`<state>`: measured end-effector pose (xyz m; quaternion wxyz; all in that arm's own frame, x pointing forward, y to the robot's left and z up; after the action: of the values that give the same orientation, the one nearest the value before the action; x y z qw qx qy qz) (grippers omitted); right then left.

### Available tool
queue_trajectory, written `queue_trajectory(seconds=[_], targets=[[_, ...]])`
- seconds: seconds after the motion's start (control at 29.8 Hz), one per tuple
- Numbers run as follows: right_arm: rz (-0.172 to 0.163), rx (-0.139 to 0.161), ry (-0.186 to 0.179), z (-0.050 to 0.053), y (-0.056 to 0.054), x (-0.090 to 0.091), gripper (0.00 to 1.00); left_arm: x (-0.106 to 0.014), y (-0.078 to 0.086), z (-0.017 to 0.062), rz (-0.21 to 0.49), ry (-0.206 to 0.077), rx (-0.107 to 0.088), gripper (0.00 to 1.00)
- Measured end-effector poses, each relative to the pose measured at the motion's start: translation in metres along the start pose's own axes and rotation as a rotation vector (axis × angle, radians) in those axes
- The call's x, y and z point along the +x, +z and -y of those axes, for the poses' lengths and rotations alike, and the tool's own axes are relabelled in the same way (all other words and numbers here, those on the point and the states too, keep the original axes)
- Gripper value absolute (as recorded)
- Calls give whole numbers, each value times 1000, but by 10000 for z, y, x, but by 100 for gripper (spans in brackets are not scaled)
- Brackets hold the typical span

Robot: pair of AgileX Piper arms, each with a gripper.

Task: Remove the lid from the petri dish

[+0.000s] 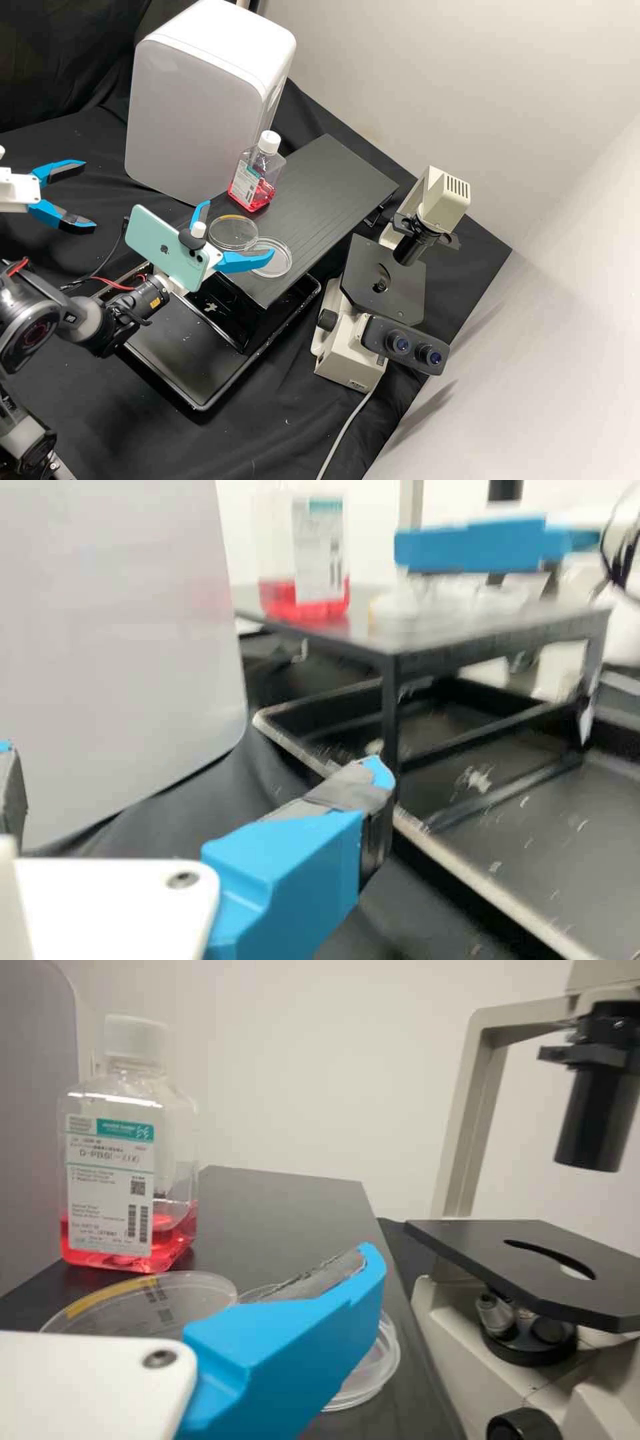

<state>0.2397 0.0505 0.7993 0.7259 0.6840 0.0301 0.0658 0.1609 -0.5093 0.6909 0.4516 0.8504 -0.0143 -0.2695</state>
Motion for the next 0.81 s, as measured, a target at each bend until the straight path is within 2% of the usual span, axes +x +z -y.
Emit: queue_trajectory(seconds=[0.03,0.17,0.34,0.4,0.5,0.57,0.71,0.81], targets=[[-3,2,11,-30,-8,-21,100,-1,-12,-30,10,12,-15,100],[-9,21,29,-85,-15,-65,100,-3,-27,-66,18,27,-11,100],[-14,21,39,-119,-26,-149,100,-3,-23,-65,25,26,-7,100],[-10,25,50,-134,-33,-192,100,-3,-19,-65,30,25,-5,100],[19,40,93,-172,-40,-268,100,-3,-15,-64,35,24,-3,100],[28,51,106,-183,-34,-332,100,-3,-15,-64,35,24,-3,100],[27,52,88,-156,-22,-438,100,-3,-15,-64,35,24,-3,100],[25,81,61,-121,4,-502,100,-3,-15,-64,35,24,-3,100]])
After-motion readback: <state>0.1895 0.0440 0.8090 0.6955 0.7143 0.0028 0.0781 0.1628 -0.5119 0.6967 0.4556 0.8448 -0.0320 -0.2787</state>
